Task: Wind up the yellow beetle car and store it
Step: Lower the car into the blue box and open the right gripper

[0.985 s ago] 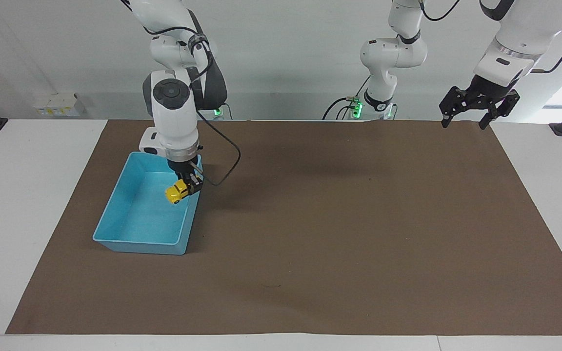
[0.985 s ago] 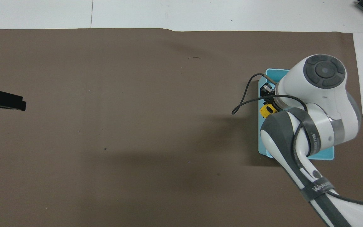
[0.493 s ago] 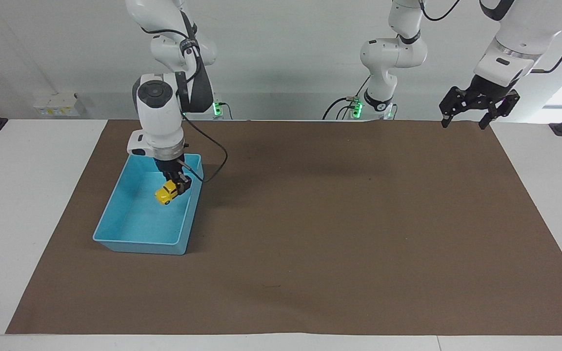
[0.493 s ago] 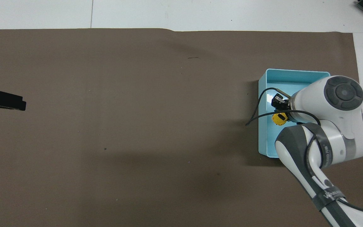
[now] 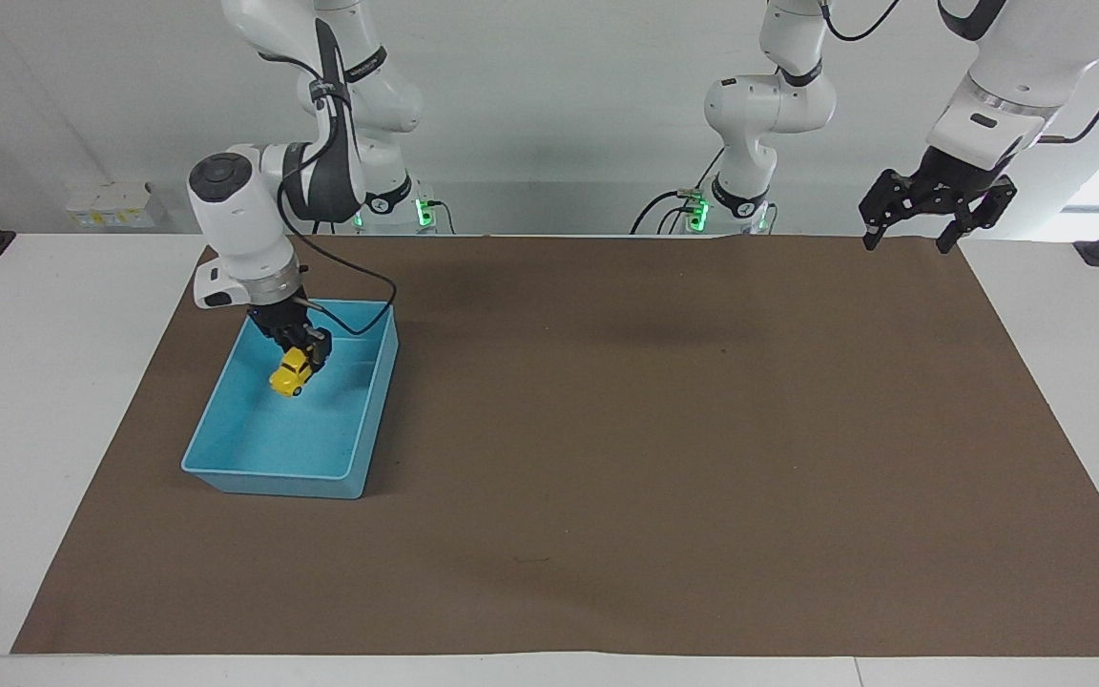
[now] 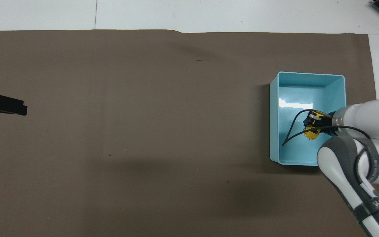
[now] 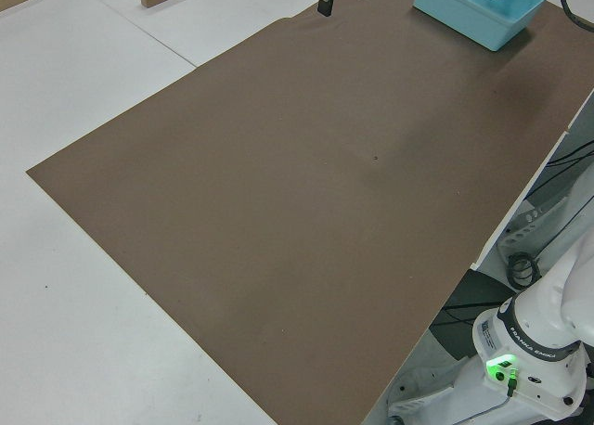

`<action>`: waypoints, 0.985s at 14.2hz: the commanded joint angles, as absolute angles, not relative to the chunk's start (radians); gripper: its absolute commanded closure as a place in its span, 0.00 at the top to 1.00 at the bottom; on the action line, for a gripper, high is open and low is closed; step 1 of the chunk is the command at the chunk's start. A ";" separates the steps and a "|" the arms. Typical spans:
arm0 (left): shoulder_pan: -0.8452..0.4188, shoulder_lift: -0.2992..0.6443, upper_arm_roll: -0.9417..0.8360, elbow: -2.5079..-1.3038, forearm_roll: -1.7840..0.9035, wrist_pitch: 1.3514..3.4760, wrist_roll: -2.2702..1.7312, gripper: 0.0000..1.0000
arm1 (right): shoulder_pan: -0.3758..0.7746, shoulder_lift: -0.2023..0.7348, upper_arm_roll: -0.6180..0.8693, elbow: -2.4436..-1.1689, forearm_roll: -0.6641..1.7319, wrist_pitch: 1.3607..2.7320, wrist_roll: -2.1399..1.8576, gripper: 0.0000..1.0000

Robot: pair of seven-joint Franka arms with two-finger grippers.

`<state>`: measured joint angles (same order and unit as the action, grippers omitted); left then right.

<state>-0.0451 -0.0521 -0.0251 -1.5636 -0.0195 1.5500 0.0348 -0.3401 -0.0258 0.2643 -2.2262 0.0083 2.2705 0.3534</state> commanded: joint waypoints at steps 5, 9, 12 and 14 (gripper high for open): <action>-0.034 -0.061 -0.032 -1.557 -0.014 1.531 0.045 1.00 | -0.379 -0.092 0.275 -2.333 0.094 2.411 0.048 0.00; -0.034 -0.061 -0.032 -1.557 -0.014 1.531 0.044 1.00 | -0.373 -0.052 0.276 -2.358 0.081 2.497 0.022 0.00; -0.034 -0.061 -0.032 -1.557 -0.014 1.531 0.044 1.00 | -0.351 -0.009 0.276 -2.396 0.083 2.595 0.015 0.00; -0.034 -0.061 -0.031 -1.557 -0.014 1.531 0.045 1.00 | -0.351 -0.002 0.276 -2.443 0.083 2.663 0.012 0.00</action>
<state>-0.0451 -0.0521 -0.0251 -1.5636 -0.0195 1.5500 0.0348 -0.3433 -0.0052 0.2669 -2.3956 0.0622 2.5914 0.0492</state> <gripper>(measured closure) 0.000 0.489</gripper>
